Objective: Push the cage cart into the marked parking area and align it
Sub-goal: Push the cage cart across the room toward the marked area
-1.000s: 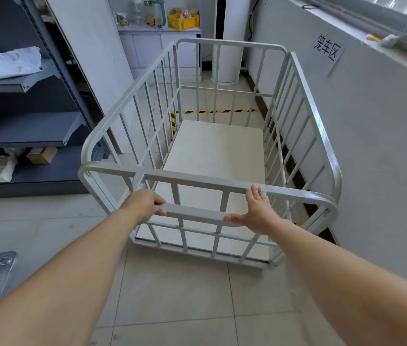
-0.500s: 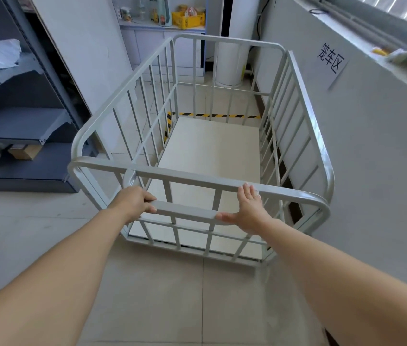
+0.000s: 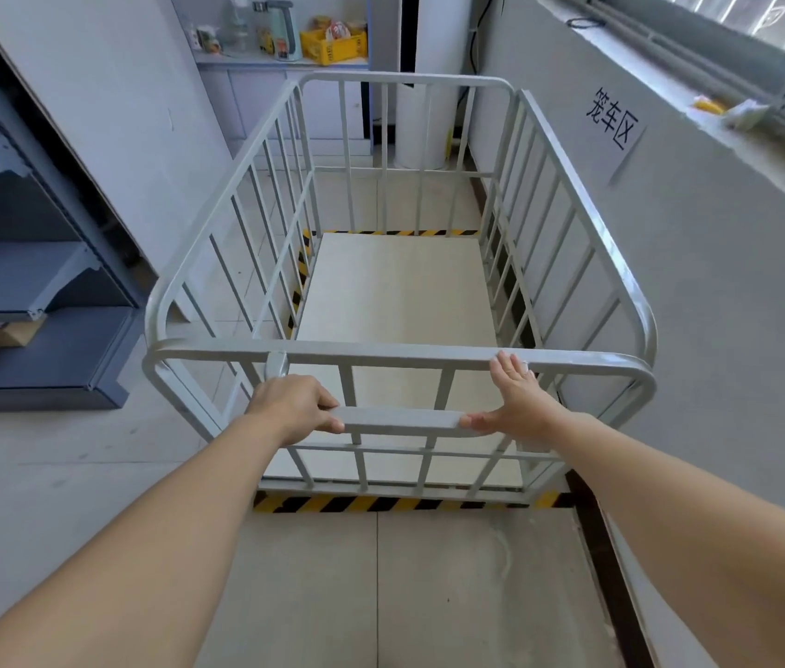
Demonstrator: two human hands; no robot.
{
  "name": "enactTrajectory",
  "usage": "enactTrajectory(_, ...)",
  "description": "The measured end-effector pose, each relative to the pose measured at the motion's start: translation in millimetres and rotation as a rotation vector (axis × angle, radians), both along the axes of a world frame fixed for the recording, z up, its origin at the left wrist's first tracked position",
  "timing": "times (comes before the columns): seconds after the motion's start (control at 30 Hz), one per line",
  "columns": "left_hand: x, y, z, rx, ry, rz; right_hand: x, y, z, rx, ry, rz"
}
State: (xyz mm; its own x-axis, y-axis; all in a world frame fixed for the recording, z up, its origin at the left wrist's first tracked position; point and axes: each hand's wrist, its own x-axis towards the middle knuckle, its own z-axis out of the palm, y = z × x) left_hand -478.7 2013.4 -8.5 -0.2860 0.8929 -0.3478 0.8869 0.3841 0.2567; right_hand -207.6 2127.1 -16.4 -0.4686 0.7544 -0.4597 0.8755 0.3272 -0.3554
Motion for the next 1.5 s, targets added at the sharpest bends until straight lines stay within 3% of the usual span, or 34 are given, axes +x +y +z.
enactTrajectory(0.37, 4.9, 62.4, 0.1, -0.003, 0.03, -0.039, 2.0, 67.1, -3.4, -0.003, -0.009, 0.018)
enactTrajectory(0.77, 24.6, 96.5, -0.7, -0.026, -0.022, 0.122, 14.9, 105.4, -2.1, 0.0, 0.001, 0.082)
enactTrajectory(1.5, 50.6, 59.5, 5.3, -0.171, 0.012, 0.034, 38.9, 62.9, -6.0, -0.02, -0.004, 0.087)
